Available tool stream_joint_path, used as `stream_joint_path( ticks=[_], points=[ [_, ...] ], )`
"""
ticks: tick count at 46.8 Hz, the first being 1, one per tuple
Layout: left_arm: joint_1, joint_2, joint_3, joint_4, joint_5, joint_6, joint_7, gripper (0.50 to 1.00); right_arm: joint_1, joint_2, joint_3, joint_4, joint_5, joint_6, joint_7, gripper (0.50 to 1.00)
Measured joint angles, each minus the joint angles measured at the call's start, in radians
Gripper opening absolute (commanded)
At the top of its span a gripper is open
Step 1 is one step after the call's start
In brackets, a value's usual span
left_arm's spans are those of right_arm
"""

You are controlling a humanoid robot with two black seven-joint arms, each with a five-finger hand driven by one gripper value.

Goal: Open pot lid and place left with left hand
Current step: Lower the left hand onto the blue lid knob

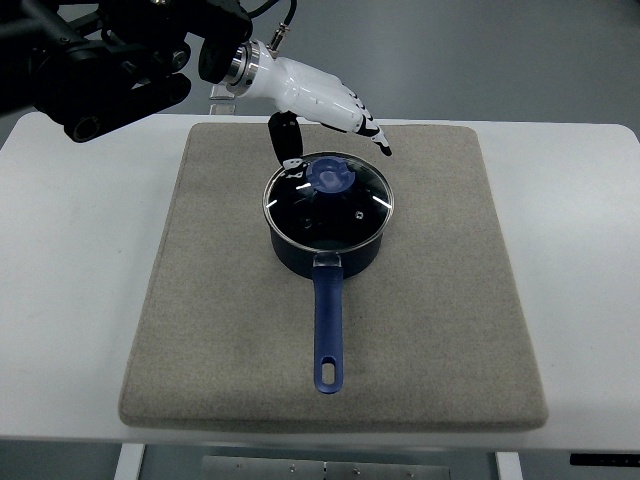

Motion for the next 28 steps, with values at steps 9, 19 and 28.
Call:
stream_joint_path(
  ticks=[9, 19, 28],
  points=[
    [-0.002, 0.000, 0.017, -0.011, 0.002, -0.031, 0.000, 0.981, 0.000, 0.000, 0.000, 0.000, 0.000, 0.000, 0.000, 0.917],
    [-0.002, -0.004, 0.035, -0.007, 0.008, -0.032, 0.000, 0.979, 0.001, 0.000, 0.000, 0.000, 0.000, 0.000, 0.000, 0.917],
    [-0.004, -0.024, 0.052, 0.004, 0.020, -0.031, 0.000, 0.979, 0.000, 0.000, 0.000, 0.000, 0.000, 0.000, 0.001, 0.917]
  ],
)
